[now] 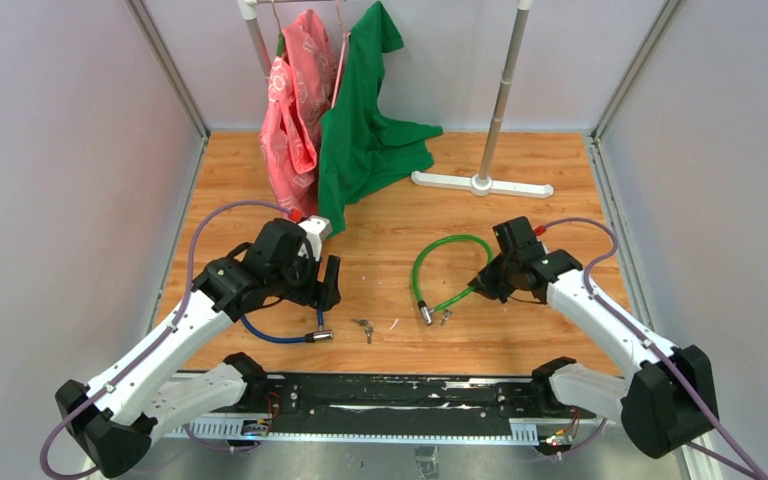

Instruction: Unlock with the key

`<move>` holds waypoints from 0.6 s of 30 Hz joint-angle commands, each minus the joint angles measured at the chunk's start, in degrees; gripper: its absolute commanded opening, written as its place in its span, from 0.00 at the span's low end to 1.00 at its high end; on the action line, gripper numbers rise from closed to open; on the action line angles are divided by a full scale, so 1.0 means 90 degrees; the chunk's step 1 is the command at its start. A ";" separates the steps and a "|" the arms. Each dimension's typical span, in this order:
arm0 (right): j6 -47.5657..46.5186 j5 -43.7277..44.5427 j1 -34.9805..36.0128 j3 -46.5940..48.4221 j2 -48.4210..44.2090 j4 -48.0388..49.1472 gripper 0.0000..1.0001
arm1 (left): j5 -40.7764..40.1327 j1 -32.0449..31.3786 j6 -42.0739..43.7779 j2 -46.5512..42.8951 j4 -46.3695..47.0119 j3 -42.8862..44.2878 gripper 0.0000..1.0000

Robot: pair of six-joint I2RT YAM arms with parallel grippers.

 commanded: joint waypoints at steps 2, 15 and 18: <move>0.1281 0.0450 0.0251 0.0111 0.0391 0.0205 0.00 | -0.0102 -0.0067 -0.0042 0.0036 0.0010 -0.0076 0.78; 0.1612 0.1040 0.0401 0.0123 0.1287 0.1399 0.00 | -0.0131 -0.0069 -0.0056 0.0040 0.0007 -0.0076 0.78; 0.1396 0.1211 0.0401 0.0187 0.1512 0.1524 0.00 | -0.0143 -0.0072 -0.0061 0.0022 0.0013 -0.0081 0.78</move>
